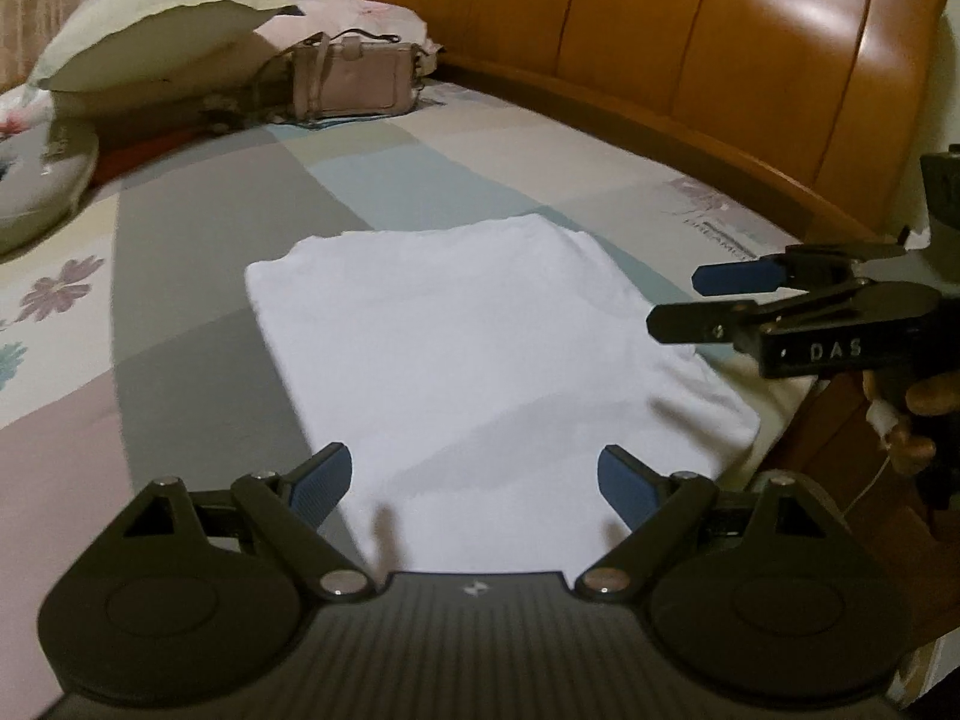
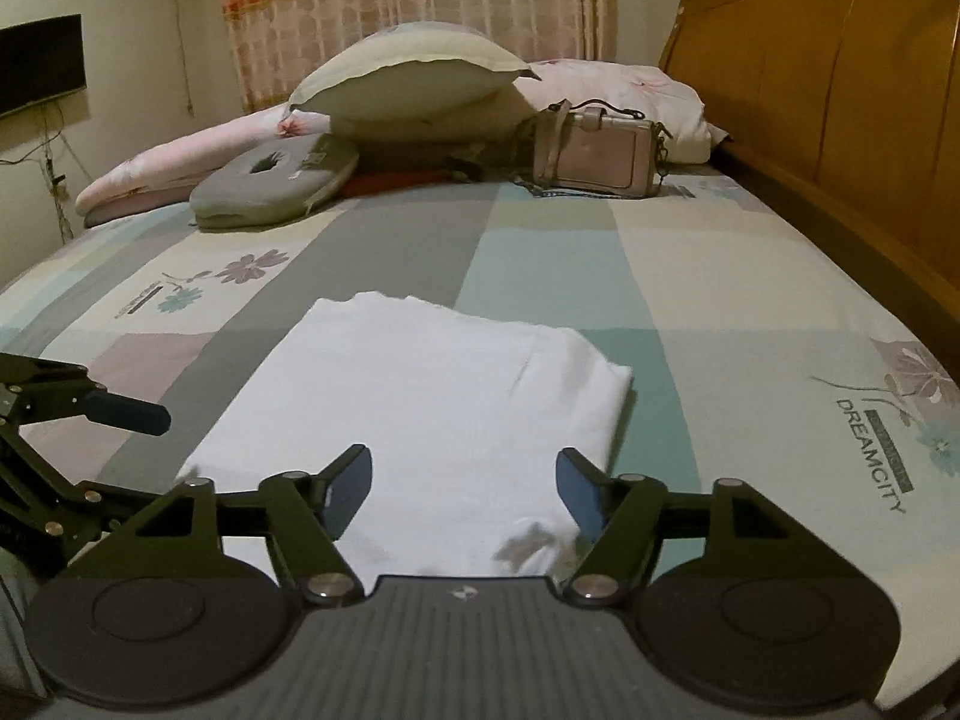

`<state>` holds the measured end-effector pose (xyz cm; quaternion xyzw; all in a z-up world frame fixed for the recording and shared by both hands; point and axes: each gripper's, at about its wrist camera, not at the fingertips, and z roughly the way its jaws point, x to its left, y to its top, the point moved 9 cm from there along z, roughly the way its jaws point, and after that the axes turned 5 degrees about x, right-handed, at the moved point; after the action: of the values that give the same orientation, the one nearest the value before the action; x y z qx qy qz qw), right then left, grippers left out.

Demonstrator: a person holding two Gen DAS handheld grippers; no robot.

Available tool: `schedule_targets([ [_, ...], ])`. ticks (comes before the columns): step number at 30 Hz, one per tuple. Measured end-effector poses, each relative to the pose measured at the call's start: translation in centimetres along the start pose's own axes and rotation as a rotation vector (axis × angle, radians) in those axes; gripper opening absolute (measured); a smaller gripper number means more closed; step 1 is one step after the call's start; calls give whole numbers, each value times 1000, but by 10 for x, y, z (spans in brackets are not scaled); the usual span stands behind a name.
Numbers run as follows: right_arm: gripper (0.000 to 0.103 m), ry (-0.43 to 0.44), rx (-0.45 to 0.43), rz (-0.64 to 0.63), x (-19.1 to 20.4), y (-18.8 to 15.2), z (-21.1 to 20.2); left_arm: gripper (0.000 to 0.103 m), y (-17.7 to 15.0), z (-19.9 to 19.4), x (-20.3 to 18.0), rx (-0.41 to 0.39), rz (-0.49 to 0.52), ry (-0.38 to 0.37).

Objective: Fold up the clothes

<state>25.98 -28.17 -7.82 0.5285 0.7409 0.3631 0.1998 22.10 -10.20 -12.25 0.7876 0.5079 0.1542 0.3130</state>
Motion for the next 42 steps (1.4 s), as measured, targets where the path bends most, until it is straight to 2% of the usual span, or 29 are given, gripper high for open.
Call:
schedule_targets([
  [2,85,-6,3,-12,10,-2,2,89,-4,-5,0,11,-4,28],
  [4,98,-7,-2,-19,21,-2,5,90,-9,-10,2,22,-11,56],
  [9,103,-35,0,-33,43,7,31,90,-28,-23,23,44,-62,126],
  [13,103,-72,49,-24,51,0,64,90,-43,-34,42,58,-107,178],
  [16,103,-87,90,-5,51,-18,78,90,-52,-40,55,61,-131,200],
  [22,103,-108,114,-37,61,-47,49,91,-58,-46,70,50,-173,212],
  [26,103,-88,88,-21,69,-41,27,91,-63,-50,80,44,-201,220],
  [31,103,-60,69,-44,90,-26,28,91,-69,-55,88,40,-223,230],
  [37,103,-65,168,-201,117,-58,44,91,-77,-61,95,45,-240,243],
  [42,103,-57,145,-205,115,-56,20,91,-77,-59,99,44,-252,240],
])
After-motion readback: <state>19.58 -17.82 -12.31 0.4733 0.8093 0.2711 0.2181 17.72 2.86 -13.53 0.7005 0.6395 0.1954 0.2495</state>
